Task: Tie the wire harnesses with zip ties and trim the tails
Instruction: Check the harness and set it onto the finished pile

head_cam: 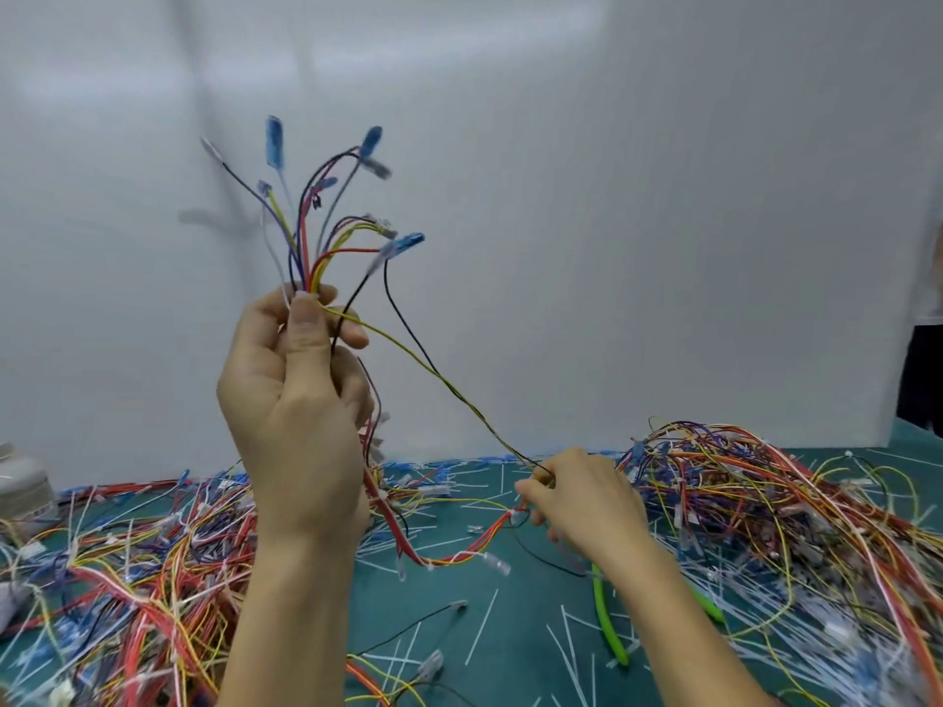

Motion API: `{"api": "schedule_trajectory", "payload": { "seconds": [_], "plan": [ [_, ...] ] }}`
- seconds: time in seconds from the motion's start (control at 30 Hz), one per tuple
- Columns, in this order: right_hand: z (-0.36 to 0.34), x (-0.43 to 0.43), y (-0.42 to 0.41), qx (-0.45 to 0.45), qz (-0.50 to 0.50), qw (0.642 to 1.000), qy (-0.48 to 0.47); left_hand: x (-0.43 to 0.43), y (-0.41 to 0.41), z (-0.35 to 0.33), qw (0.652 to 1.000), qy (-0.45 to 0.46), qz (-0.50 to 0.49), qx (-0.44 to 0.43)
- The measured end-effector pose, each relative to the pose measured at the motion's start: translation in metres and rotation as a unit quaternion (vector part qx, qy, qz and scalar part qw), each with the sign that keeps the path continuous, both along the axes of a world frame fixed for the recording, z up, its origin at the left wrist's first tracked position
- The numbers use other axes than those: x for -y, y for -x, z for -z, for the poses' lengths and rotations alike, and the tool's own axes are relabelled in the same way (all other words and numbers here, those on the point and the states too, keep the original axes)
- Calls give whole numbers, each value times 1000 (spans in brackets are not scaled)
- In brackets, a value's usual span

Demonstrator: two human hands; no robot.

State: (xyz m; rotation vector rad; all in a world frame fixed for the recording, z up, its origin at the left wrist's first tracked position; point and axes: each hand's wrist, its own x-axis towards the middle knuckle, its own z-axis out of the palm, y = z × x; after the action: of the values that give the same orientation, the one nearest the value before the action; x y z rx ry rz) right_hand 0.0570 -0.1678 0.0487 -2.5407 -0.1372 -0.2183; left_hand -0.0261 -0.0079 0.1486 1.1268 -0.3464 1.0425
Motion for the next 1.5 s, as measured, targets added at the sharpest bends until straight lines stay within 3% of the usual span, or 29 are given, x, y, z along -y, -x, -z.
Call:
{"api": "schedule_trajectory", "payload": {
  "seconds": [0.13,0.33,0.53,0.63,0.83,0.97,1.1,1.17,1.3,1.5],
  "plan": [
    [6,-9,-1,-6,-1,999,47,8,0,1,1000,9,5,25],
    [11,-10,-5,-45,-53,997,26,19,-10,9,999,-34,-12,-18],
    [1,2,-4,-80,-99,987,-95,14,-15,13,998,-21,-44,-41],
    [0,6,-5,-75,-94,987,-110,10,-14,11,998,-11,-52,-37],
    [3,5,-12,-24,-77,996,-32,10,-13,12,998,-19,-46,-48],
    [12,1,-15,57,-69,992,86,12,-14,12,997,-25,-47,-52],
    [27,0,-20,-35,-155,980,120,13,-15,13,997,-24,-48,-54],
    [34,-1,-22,-69,-176,976,110,13,-16,14,997,-24,-50,-56],
    [38,-9,-22,-1,-161,986,45,14,-17,15,997,-20,-52,-55],
    [43,-15,-16,28,-154,986,57,12,-22,17,996,-17,-52,-63]
  ]
}}
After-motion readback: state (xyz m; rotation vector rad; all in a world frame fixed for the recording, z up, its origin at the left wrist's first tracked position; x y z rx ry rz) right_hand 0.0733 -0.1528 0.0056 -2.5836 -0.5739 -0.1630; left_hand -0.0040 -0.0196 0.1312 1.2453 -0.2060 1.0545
